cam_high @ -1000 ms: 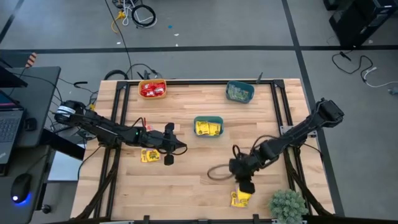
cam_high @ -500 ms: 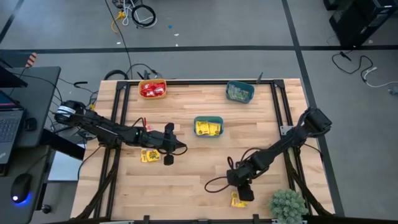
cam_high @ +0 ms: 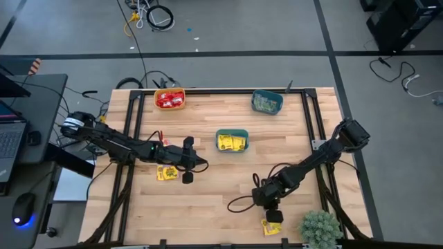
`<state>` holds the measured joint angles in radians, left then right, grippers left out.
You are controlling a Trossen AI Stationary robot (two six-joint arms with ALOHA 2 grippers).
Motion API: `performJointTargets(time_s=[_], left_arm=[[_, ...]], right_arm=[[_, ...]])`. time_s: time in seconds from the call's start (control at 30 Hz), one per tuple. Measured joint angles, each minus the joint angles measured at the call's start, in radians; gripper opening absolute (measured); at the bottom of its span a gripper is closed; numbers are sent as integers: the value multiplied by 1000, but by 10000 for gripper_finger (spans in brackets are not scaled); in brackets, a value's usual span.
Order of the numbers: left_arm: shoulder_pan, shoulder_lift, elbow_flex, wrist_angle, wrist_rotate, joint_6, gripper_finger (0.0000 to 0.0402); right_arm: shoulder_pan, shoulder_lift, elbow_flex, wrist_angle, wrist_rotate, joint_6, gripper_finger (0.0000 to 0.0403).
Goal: Sort candy
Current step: Put the yellow candy into the green bin
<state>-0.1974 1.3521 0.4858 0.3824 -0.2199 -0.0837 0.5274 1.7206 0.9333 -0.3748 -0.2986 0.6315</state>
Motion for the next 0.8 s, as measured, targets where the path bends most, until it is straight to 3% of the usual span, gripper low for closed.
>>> performJointTargets(time_s=[0.3,0.43,0.63,0.8], left_arm=[[0,0,0,-5,0,0,1],[0,0,0,-8,0,0,1],[0,0,0,-9,0,-1,1],[-1,0,0,-14,0,-6,1]], right_arm=[[40,-82,0,-74,81,55,16],[91,-71,0,-74,74,74,73],[104,-41,0,-67,160,74,176],[97,11,2,-65,137,72,218]])
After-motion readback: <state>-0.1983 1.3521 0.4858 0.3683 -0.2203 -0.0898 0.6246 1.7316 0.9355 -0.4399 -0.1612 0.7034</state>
